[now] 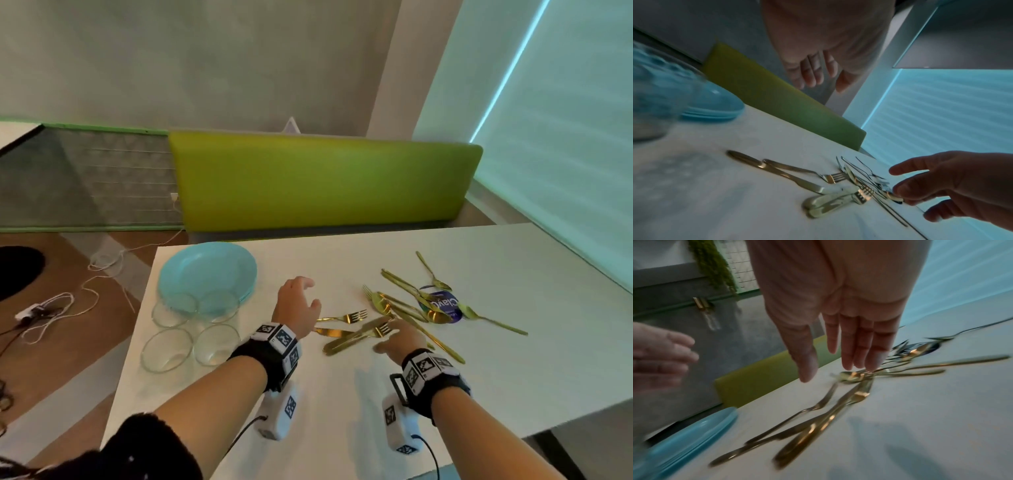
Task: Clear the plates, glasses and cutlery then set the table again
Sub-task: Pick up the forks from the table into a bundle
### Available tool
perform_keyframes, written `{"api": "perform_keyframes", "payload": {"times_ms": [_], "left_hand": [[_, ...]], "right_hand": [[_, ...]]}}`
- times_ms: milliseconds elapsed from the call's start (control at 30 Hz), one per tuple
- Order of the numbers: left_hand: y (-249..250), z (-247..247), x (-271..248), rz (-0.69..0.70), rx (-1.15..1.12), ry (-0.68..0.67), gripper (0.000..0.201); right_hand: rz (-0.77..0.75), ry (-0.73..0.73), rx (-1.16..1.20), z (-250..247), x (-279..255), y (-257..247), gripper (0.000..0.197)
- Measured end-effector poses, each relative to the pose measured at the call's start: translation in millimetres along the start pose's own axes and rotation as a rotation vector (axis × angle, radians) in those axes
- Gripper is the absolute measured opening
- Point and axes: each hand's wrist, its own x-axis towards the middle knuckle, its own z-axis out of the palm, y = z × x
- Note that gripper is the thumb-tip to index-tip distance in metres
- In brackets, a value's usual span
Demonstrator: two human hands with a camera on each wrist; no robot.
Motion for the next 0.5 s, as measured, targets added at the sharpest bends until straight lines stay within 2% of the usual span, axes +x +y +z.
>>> {"api": "perform_keyframes", "payload": {"times_ms": [100,233,367,500], "left_hand": [[2.9,39.3,20.1,-0.077,0.105,-0.178,0.035],[-3.2,75.4,43.4,-0.174,0.302,-0.352,0.039],[-7.0,95.5,64.7,-0.204,0.462,-0.418,0.043],[-13.2,107.4,73.9,-0.171,0.565,-0.46,0.035]], "right_hand": [[0.086,0.021,0.019,-22.6,23.0,36.8,0.056],[0.134,0.003,0.018,-38.7,52.5,69.0,0.044],[0.136,-0.033,-0.007,-47.6,79.0,83.0,0.038],[0.11,-0.074,-0.068,-48.8,94.3,81.4,0.031]]}}
